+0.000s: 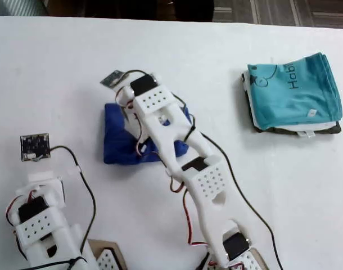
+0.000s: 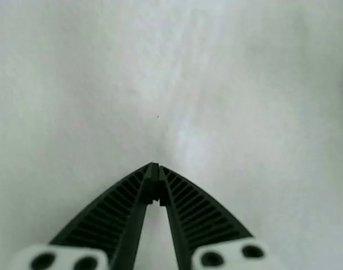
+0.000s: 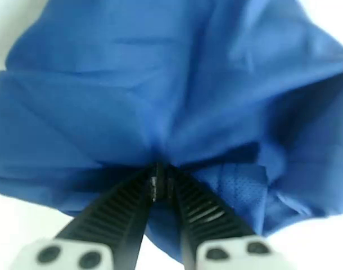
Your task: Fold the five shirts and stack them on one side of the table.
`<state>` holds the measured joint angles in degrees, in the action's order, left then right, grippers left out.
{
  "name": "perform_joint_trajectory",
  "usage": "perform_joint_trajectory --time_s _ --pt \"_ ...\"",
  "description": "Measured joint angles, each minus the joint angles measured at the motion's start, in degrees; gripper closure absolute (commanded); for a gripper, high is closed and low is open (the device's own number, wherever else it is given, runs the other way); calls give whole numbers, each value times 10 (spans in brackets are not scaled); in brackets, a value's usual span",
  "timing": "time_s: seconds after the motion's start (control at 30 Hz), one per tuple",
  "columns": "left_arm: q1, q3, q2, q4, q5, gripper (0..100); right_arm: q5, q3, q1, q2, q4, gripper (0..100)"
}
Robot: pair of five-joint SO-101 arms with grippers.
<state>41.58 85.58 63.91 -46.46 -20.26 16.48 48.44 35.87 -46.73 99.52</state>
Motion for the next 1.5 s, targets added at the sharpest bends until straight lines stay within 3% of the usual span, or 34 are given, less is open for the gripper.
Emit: perform_joint_trajectory --time_s 0.3,0.87,1.13,1.5 --pt "0 0 0 0 0 973 0 -18 -50 34 2 978" --pt "0 0 0 0 0 973 0 -196 -51 185 -1 978" --pt "0 0 0 0 0 973 0 -205 -50 173 -162 978" --pt "-4 0 0 0 0 973 0 -206 -46 103 -242 978"
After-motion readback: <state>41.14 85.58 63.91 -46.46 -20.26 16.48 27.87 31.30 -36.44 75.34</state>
